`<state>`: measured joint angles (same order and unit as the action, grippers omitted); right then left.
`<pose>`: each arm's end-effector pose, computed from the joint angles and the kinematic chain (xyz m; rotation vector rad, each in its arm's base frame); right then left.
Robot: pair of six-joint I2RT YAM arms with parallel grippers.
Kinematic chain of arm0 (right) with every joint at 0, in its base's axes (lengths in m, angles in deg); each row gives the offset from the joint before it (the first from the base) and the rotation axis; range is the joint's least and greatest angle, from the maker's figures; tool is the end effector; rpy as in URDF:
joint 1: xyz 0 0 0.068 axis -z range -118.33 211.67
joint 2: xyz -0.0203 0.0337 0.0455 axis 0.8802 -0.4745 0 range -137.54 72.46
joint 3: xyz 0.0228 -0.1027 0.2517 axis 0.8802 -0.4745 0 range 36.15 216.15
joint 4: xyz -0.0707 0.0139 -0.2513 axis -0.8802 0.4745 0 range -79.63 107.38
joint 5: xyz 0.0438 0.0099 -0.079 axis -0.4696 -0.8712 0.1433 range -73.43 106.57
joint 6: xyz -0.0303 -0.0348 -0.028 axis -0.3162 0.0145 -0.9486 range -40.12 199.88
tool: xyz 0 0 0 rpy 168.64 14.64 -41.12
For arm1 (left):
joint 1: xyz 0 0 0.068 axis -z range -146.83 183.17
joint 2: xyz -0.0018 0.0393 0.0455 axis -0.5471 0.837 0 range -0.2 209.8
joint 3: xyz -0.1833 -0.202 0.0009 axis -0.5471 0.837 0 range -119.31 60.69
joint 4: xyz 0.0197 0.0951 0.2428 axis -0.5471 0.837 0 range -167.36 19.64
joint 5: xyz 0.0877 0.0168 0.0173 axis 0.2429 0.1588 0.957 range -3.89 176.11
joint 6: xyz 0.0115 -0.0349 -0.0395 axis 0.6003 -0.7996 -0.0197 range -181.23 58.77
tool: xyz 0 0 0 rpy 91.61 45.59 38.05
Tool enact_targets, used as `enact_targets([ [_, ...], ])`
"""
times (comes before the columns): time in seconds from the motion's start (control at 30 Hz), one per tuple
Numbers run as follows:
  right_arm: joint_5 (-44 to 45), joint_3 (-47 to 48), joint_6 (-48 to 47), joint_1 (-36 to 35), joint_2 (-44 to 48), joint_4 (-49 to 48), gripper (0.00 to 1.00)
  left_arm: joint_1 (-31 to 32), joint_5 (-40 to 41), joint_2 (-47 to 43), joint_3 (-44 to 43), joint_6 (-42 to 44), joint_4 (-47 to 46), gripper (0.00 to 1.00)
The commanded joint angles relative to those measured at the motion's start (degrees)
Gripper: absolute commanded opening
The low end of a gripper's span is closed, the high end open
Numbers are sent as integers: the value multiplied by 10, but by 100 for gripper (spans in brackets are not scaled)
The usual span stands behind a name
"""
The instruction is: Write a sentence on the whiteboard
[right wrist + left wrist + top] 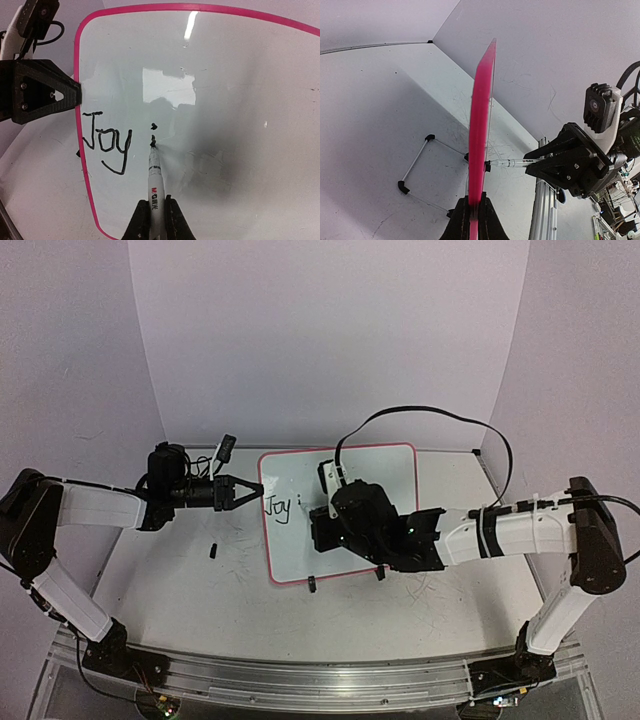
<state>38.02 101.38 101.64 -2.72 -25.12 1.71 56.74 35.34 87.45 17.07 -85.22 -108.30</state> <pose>0.1811 0.3478 0.2517 -0.4939 1.9435 0.6127 0.2832 -0.1536 0.2281 0.6745 1.8102 -1.3637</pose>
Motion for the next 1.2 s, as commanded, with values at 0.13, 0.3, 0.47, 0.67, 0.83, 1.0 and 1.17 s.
enact_targets([
  [0.13,3,-6,18,-6,-4,15,0,-2,-9,-33,-14,1,-23,0],
  [0.3,1,-4,21,-7,-7,16,0,-2,-10,-32,-14,1,-23,0],
  [0.47,2,-4,24,-7,-9,17,0,-3,-10,-32,-14,1,-23,0],
  [0.67,2,1,22,-7,-9,18,0,-3,-10,-31,-14,1,-23,0],
  [0.83,-29,1,12,-8,40,-3,0,-3,-9,-32,-12,1,-22,0],
  [1.0,-1,-17,9,-3,65,-21,0,-2,-8,-32,-12,2,-22,0],
  [1.17,4,0,2,1,40,-10,0,-2,-11,-32,-15,2,-23,0],
])
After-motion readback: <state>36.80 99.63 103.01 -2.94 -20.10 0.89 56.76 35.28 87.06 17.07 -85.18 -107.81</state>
